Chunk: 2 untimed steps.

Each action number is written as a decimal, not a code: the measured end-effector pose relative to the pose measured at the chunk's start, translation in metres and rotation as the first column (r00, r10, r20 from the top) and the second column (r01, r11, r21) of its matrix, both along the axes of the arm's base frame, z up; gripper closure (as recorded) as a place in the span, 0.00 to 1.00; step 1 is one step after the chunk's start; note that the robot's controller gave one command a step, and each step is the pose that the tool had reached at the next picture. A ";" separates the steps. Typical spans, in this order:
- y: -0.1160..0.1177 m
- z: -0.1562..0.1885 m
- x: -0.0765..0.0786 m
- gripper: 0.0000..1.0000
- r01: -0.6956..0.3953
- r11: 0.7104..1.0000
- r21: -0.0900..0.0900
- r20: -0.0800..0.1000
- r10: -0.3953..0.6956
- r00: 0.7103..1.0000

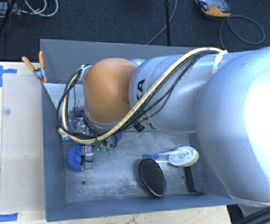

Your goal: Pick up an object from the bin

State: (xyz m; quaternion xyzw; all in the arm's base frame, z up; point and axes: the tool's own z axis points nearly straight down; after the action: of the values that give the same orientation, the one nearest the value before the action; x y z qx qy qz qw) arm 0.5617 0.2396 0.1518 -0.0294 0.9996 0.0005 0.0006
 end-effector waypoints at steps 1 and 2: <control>-0.013 -0.079 -0.017 1.00 -0.092 0.996 0.002 0.005 0.092 0.996; -0.013 -0.079 -0.017 1.00 -0.092 0.996 0.002 0.005 0.092 0.996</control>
Offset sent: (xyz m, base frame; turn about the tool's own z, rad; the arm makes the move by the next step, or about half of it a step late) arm 0.0000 0.0000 0.0000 0.0000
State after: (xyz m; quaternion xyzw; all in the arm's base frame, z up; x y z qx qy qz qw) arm 0.5443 0.2261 0.0726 -0.0753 0.9972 0.0017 0.0032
